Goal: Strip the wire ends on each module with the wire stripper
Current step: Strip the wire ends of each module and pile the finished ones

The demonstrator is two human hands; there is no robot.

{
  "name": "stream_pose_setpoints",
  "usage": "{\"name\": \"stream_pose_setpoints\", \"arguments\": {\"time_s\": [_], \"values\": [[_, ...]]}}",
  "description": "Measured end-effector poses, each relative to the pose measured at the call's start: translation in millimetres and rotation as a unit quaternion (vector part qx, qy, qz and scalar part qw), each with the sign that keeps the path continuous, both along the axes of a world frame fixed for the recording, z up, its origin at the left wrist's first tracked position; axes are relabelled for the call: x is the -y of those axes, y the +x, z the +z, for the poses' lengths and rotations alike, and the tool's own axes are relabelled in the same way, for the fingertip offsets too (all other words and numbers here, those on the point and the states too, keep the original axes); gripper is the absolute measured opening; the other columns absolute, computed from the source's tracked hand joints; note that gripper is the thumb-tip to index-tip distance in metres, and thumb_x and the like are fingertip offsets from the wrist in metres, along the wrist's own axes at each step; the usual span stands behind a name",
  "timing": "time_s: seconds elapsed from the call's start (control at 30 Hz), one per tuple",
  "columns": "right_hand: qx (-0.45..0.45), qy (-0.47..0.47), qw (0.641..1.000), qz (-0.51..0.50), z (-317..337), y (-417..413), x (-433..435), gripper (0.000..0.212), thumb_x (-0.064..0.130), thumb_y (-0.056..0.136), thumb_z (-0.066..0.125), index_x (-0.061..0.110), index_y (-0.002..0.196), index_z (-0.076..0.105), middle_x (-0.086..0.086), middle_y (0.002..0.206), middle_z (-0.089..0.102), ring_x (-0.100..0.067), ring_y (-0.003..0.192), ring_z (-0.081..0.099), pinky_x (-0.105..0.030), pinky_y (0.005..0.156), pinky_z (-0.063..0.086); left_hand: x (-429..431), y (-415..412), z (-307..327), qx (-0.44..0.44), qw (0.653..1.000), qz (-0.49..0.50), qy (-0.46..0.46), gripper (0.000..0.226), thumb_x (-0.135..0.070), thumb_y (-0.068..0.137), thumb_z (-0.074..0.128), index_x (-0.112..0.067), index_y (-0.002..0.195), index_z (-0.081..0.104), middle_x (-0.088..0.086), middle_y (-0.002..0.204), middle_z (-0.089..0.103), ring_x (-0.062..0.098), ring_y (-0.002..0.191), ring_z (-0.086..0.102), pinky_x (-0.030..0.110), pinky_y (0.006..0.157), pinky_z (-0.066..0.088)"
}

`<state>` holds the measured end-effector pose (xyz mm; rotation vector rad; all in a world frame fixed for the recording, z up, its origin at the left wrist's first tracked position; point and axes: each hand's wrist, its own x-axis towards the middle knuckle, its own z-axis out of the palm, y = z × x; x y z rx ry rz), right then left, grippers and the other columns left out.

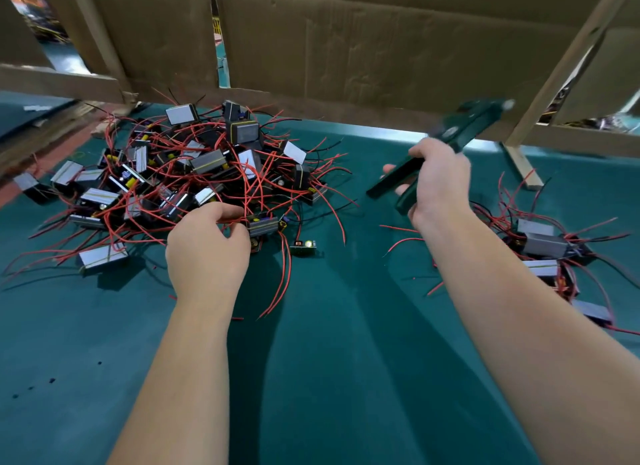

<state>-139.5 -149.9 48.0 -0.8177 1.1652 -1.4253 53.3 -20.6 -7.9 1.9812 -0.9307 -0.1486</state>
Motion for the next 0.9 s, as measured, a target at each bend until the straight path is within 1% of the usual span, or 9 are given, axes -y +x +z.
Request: {"name": "stream_pose_setpoints", "arguments": {"time_s": [0.13,0.27,0.37,0.43,0.53,0.6,0.7,0.8,0.9], "values": [[0.01,-0.113,0.989,-0.097,10.5,-25.6,-25.1,0.035,0.008,0.07,0.052,0.009,0.104,0.043,-0.011,0.097,0.047,-0.028,0.07,0.066,-0.026,0.054,0.049,1.5,0.1,0.1,0.005,0.999,-0.001,-0.043,0.019,-0.017,0.084,0.059,-0.024,0.096,0.071,-0.004,0.088,0.067,0.021,0.086,0.061,0.034,0.078,0.05],[0.02,-0.114,0.988,-0.107,-0.7,-39.3,-65.2,0.021,0.004,0.075,0.048,0.014,0.092,0.041,-0.014,0.09,0.05,-0.026,0.068,0.069,-0.024,0.051,0.046,-0.3,-2.3,0.9,-0.013,0.996,0.003,-0.085,0.008,-0.023,0.085,0.059,-0.025,0.087,0.067,-0.013,0.072,0.059,0.008,0.071,0.053,0.022,0.066,0.037],[-0.004,-0.103,0.993,-0.05,-15.2,-44.9,-91.5,0.019,0.009,0.072,0.049,0.016,0.089,0.047,-0.006,0.086,0.059,-0.027,0.069,0.071,-0.037,0.064,0.052,-2.1,-3.5,2.0,-0.052,0.994,0.02,-0.099,0.013,-0.029,0.087,0.054,-0.027,0.075,0.059,-0.012,0.063,0.057,0.001,0.061,0.051,0.018,0.055,0.033],[-0.008,-0.092,0.996,0.007,-23.3,-49.3,-104.3,0.028,0.01,0.07,0.048,0.016,0.097,0.054,-0.003,0.09,0.067,-0.033,0.071,0.07,-0.046,0.072,0.052,-1.3,-4.3,3.4,-0.084,0.989,0.006,-0.12,0.026,-0.032,0.09,0.049,-0.021,0.069,0.059,-0.008,0.061,0.062,0.005,0.052,0.052,0.025,0.053,0.037],[0.069,-0.067,0.988,0.122,-32.7,-53.4,-119.2,0.046,0.007,0.073,0.047,0.005,0.118,0.053,-0.023,0.093,0.067,-0.04,0.071,0.064,-0.051,0.071,0.054,1.6,-11.8,10.7,-0.243,0.948,-0.068,-0.195,0.026,-0.026,0.098,0.044,-0.023,0.082,0.064,-0.005,0.078,0.074,0.008,0.047,0.059,0.022,0.047,0.044],[0.122,-0.042,0.974,0.186,-38.7,-53.3,-127.9,0.049,0.007,0.074,0.046,0.001,0.122,0.051,-0.027,0.095,0.066,-0.04,0.07,0.064,-0.05,0.068,0.054,2.3,-19.2,14.9,-0.303,0.917,-0.127,-0.226,0.024,-0.023,0.102,0.043,-0.022,0.096,0.066,-0.004,0.09,0.075,0.009,0.055,0.065,0.019,0.046,0.048],[0.194,-0.013,0.951,0.241,-44.1,-50.0,-135.6,0.049,0.008,0.07,0.05,-0.004,0.117,0.053,-0.029,0.106,0.065,-0.038,0.069,0.064,-0.048,0.068,0.055,0.5,-34.7,15.6,-0.263,0.905,-0.233,-0.24,0.021,-0.023,0.1,0.046,-0.027,0.111,0.065,-0.016,0.106,0.071,0.01,0.072,0.07,0.018,0.054,0.053],[0.267,-0.004,0.921,0.282,-41.8,-48.3,-136.4,0.056,0.017,0.055,0.075,-0.001,0.106,0.06,-0.028,0.113,0.064,-0.036,0.071,0.065,-0.048,0.07,0.056,-1.9,-54.7,6.6,-0.157,0.902,-0.346,-0.206,0.028,-0.026,0.095,0.05,-0.045,0.114,0.059,-0.02,0.125,0.061,0.01,0.089,0.068,0.021,0.063,0.055],[0.325,-0.004,0.894,0.308,-34.6,-55.0,-132.2,0.053,0.026,0.052,0.081,0.004,0.099,0.069,-0.023,0.111,0.065,-0.034,0.071,0.065,-0.045,0.073,0.056,-1.5,-73.5,-2.1,-0.125,0.888,-0.42,-0.14,0.033,-0.03,0.092,0.048,-0.057,0.104,0.063,-0.017,0.11,0.068,0.012,0.088,0.068,0.028,0.067,0.056]]}}
